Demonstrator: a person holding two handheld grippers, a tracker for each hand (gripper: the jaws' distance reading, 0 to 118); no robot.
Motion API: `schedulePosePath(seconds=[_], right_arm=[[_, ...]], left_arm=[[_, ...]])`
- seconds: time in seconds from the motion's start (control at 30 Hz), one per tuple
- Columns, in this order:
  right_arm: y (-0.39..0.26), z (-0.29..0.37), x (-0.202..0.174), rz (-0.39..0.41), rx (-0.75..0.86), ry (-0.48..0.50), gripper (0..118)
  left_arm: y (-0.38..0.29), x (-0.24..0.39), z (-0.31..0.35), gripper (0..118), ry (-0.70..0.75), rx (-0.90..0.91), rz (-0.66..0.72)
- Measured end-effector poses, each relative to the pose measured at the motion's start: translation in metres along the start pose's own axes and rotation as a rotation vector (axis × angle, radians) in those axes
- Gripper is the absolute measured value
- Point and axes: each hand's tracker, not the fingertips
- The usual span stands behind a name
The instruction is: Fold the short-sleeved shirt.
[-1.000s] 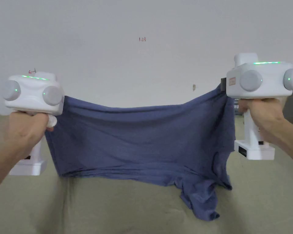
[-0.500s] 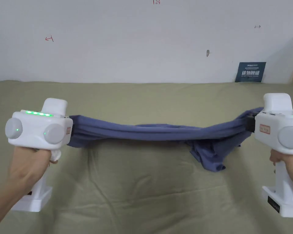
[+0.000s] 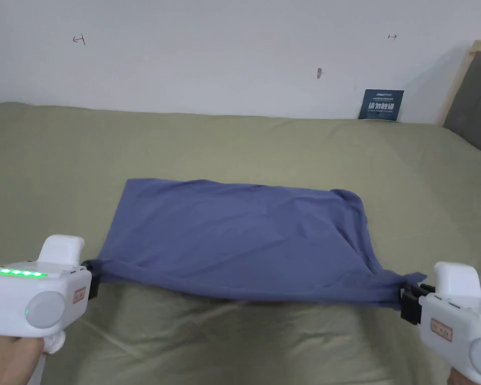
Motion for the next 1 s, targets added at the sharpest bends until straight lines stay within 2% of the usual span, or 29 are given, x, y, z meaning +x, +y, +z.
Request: schedulePosePath(seconds=[0.23,0.33,0.67,0.7,0.73,0.77,0.8,0.83,0.87,0.9,0.97,1.0], right_arm=[[-0.05,0.04,0.007,-0.001,-0.038,0.002,2],[-0.06,0.043,0.006,0.025,-0.058,0.006,2],[-0.062,0.028,0.004,0.019,-0.118,0.024,3],[-0.062,0.027,0.005,0.017,-0.132,0.033,7],[-0.061,0.027,0.005,0.018,-0.142,0.033,34],[-0.06,0.027,0.004,0.017,-0.147,0.032,72],[-0.059,0.027,0.005,0.013,-0.155,0.04,107],[-0.059,0.027,0.004,0.009,-0.164,0.055,116],[-0.06,0.032,0.005,0.009,-0.153,0.077,110],[-0.057,0.033,0.003,0.012,-0.132,0.059,107],[-0.053,0.032,0.002,-0.002,-0.115,0.054,105],[-0.052,0.033,0.003,-0.014,-0.103,0.056,100]], left_arm=[[-0.044,-0.01,0.033,4,-0.033,-0.024,0.02],[-0.056,-0.011,0.036,4,-0.04,-0.039,0.014],[-0.064,-0.006,0.026,6,-0.049,-0.089,0.008],[-0.064,-0.007,0.026,19,-0.054,-0.097,0.011],[-0.064,-0.007,0.026,61,-0.055,-0.103,0.013],[-0.064,-0.009,0.025,101,-0.062,-0.105,0.019],[-0.066,-0.007,0.028,118,-0.068,-0.112,0.026],[-0.067,-0.008,0.03,115,-0.065,-0.113,0.03],[-0.067,-0.005,0.035,114,-0.062,-0.081,0.036],[-0.065,-0.005,0.035,114,-0.059,-0.088,0.038],[-0.066,-0.005,0.038,111,-0.069,-0.076,0.057],[-0.065,-0.004,0.038,104,-0.073,-0.081,0.066]])
